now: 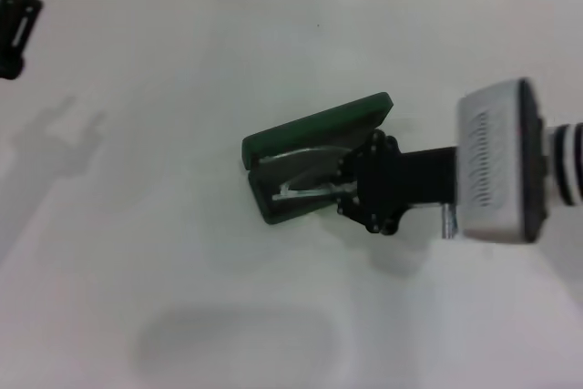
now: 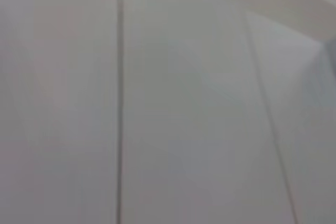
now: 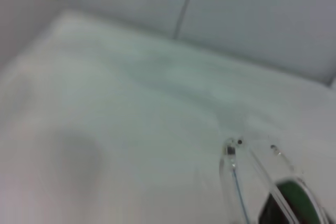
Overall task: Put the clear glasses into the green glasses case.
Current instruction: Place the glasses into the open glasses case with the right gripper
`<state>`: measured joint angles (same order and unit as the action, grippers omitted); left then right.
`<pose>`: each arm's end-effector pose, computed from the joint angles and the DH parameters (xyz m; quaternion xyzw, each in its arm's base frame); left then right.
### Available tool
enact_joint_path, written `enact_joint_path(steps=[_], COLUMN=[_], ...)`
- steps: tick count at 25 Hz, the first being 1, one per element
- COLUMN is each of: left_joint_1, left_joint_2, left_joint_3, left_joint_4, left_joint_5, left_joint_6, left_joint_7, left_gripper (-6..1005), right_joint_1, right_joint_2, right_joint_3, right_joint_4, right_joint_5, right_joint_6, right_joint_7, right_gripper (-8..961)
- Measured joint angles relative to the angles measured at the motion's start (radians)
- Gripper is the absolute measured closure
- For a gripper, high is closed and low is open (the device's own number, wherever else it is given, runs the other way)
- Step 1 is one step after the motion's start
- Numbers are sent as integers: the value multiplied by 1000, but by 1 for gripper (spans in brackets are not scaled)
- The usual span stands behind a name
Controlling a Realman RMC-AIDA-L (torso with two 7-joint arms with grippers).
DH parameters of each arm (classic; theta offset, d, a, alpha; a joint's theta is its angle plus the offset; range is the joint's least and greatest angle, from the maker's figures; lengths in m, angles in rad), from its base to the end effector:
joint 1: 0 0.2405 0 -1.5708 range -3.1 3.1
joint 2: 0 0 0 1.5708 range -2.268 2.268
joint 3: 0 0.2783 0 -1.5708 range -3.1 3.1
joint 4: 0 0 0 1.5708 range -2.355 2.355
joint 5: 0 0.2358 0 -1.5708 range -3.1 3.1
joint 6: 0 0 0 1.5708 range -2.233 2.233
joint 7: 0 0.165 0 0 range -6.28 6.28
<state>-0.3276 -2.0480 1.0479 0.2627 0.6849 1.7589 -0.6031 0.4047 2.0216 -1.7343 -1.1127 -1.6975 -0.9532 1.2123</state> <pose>-0.3072 0.3181 0.0352 -0.7044 -0.0623 -0.5338 0.4636 0.1885 0.3680 -0.1122 -0.9739 -0.1461 0.0764 0.1563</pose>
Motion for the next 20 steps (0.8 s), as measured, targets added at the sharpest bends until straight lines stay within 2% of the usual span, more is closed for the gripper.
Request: enact_joint_path(steps=[3, 7, 20], left_joint_1=[10, 19, -18], left_joint_2=[15, 23, 36], left_joint_3=[0, 0, 0], left_joint_4=[-2, 3, 5], left_joint_5=[-15, -18, -14], left_joint_6=[-20, -50, -146], left_joint_7=[-64, -105, -195], left_gripper=[508, 509, 509], right_joint_1=[-22, -27, -25], right_joint_2=[2, 2, 1], right_joint_3=[-93, -163, -187], right_joint_4=[-69, -95, -87], right_joint_5=[-102, -125, -180], right_joint_6=[120, 213, 307], right_joint_7=[49, 53, 49], right_gripper=[775, 772, 762])
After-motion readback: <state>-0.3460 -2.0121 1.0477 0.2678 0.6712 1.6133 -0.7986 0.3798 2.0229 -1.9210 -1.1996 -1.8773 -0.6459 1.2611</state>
